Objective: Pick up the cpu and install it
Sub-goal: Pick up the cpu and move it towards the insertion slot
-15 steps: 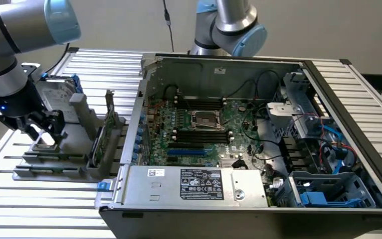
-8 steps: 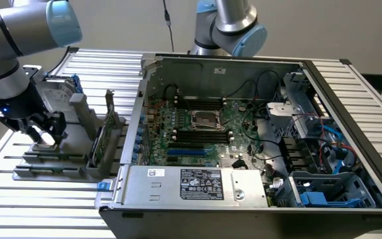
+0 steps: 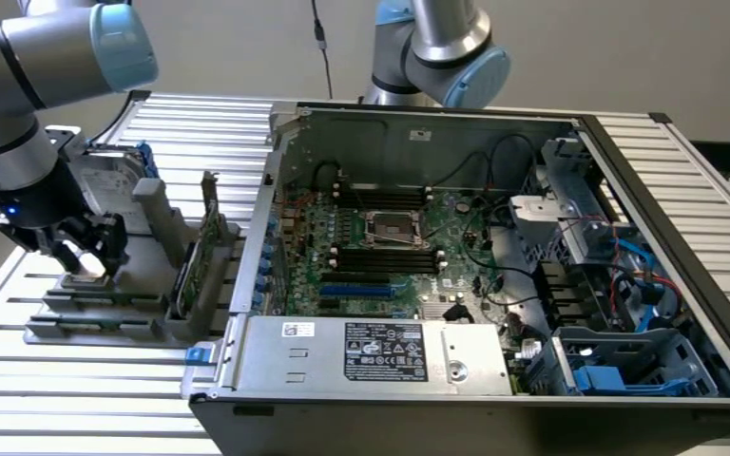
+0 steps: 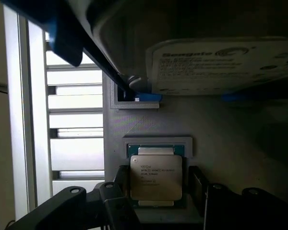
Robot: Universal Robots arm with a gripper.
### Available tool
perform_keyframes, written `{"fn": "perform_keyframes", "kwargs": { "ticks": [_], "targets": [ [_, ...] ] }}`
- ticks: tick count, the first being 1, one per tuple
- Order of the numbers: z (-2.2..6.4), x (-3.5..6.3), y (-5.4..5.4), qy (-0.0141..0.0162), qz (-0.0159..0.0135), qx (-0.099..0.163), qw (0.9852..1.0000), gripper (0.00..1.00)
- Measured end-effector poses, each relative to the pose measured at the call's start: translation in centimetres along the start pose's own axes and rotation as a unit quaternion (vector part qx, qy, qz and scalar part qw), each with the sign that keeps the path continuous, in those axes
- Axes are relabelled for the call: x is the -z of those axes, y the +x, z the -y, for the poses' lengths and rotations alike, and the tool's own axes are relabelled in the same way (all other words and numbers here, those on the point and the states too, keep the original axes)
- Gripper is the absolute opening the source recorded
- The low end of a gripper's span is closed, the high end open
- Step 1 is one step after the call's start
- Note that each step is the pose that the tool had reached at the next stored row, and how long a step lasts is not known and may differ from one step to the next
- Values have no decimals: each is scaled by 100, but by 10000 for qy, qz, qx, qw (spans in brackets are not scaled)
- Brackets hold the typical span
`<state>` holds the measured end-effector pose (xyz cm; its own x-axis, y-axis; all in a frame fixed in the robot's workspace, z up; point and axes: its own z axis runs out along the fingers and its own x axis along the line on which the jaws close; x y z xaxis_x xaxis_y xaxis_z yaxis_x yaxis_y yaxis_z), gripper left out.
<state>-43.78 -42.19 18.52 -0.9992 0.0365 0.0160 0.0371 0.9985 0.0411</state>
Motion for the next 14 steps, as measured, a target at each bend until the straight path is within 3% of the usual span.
{"fn": "perform_keyframes", "kwargs": {
  "ticks": [14],
  "targets": [
    [-11,-1,13,0,0,0,10000,62]
  ]
}}
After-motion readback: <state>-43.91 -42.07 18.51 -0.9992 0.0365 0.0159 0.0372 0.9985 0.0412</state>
